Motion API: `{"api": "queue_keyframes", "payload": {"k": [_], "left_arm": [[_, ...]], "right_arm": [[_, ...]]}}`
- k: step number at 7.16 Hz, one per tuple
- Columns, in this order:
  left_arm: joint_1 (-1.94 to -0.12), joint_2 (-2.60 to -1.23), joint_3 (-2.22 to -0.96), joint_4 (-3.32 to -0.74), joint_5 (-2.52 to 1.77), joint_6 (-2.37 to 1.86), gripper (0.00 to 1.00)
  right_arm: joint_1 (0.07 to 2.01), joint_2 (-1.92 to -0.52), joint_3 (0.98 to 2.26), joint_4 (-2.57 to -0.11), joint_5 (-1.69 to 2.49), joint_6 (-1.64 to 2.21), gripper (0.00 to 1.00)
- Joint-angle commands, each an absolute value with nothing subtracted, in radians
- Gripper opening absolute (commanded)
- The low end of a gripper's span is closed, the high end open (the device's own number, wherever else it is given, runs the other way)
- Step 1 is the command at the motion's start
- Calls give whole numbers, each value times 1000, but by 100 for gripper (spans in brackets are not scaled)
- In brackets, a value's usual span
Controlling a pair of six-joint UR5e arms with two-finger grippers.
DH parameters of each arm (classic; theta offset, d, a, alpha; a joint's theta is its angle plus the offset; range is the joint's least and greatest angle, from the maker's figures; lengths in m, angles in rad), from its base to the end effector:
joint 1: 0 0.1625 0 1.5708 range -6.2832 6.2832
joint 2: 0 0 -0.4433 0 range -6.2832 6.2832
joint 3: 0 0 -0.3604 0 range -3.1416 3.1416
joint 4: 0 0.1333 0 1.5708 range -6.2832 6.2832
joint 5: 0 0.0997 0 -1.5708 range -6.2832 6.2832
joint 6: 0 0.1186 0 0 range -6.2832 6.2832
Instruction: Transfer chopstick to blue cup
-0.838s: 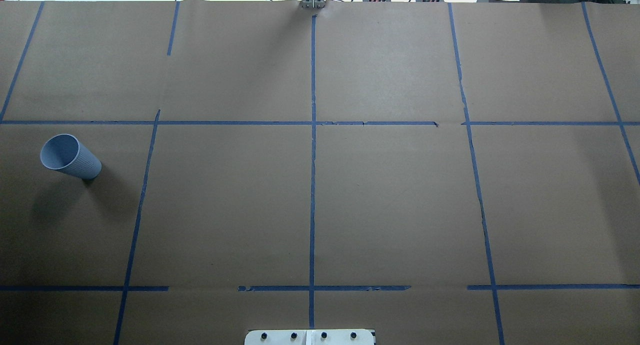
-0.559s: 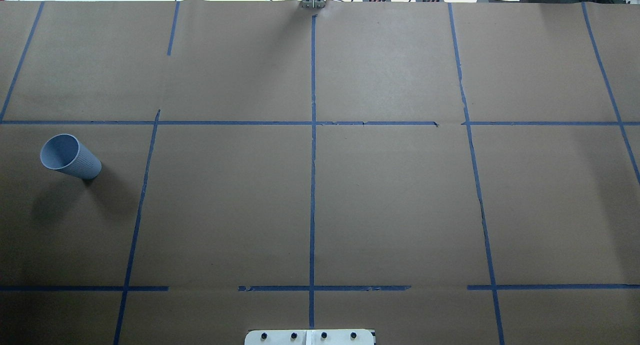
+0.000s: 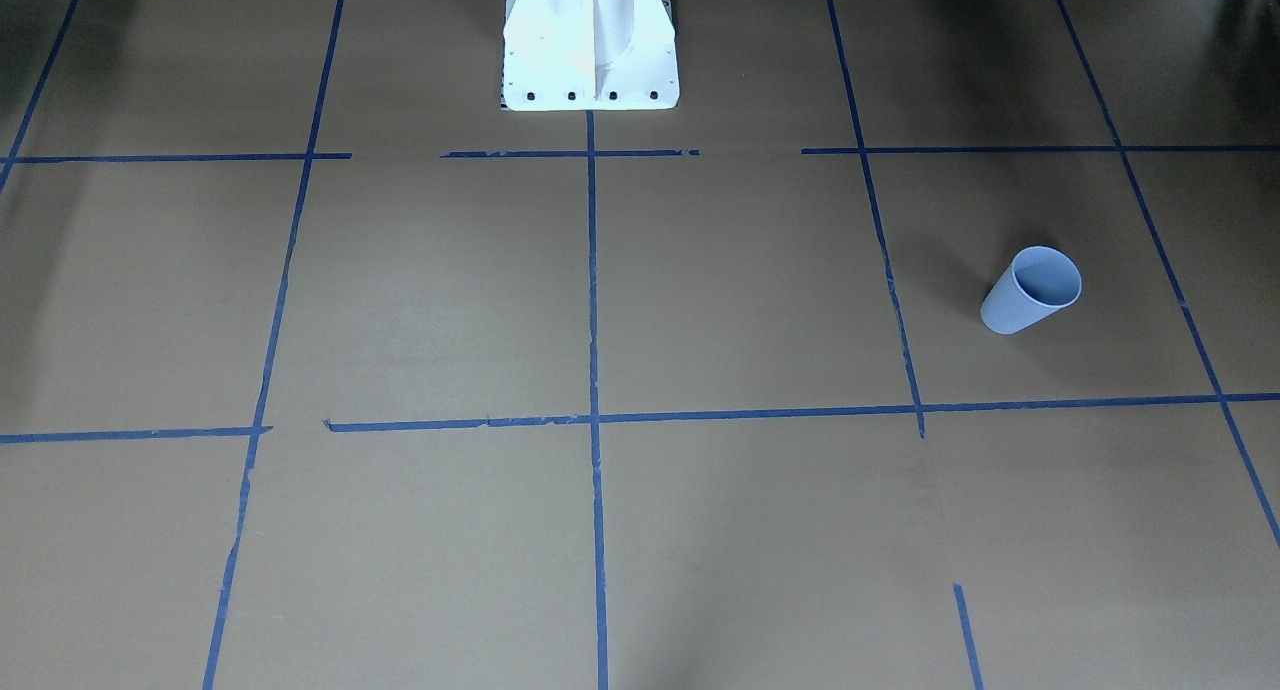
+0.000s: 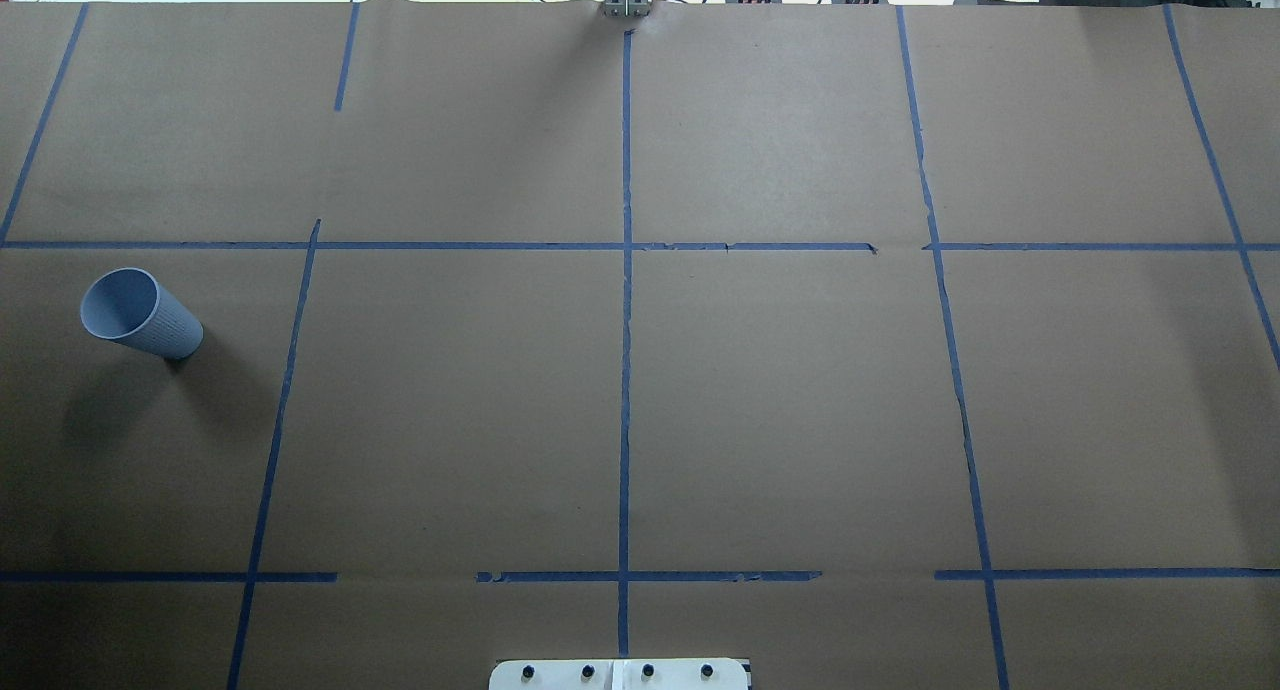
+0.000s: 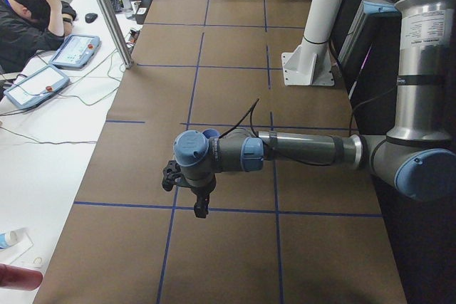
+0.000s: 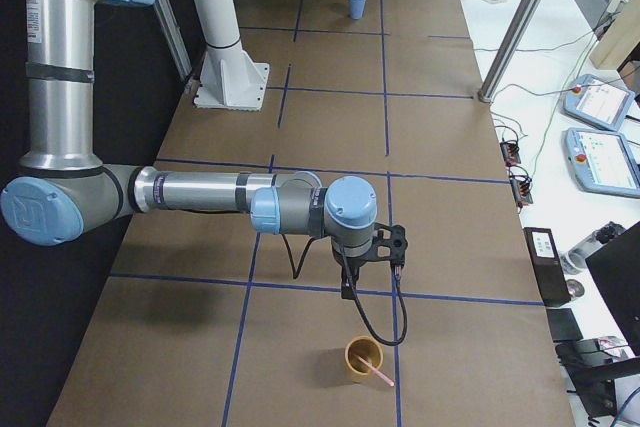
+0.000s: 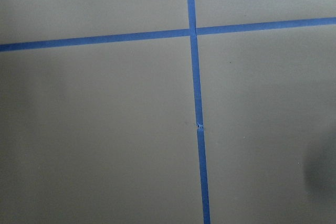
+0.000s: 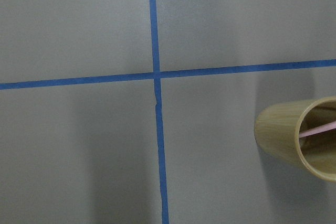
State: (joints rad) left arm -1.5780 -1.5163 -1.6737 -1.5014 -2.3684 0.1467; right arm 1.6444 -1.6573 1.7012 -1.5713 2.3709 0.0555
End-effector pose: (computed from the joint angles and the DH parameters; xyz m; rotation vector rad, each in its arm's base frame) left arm -0.0515 -0.4334 0.6726 0.0415 0.7973 0.1236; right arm 0.0793 -0.4202 0.6665 0.0483 -0.7999 0.1048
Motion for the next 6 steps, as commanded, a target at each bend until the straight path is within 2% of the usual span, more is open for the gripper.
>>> {"api": "queue_keyframes", "payload": {"k": [1,4,6], "left_arm": [[-1530,-1517,-1693,-1628,-2413,29,100],[-1343,-1520,-1703,-1990,-2456,-462,100],[-1228,-1542,-1710,-2048,-2442,-621,100]], "right_arm": [[1643,-1657,1709,-1571,2370,58,100],[1643,-1651,1710,-1572,2370,58,100],[1634,-1646,1710,-1572,2372,60,100]]}}
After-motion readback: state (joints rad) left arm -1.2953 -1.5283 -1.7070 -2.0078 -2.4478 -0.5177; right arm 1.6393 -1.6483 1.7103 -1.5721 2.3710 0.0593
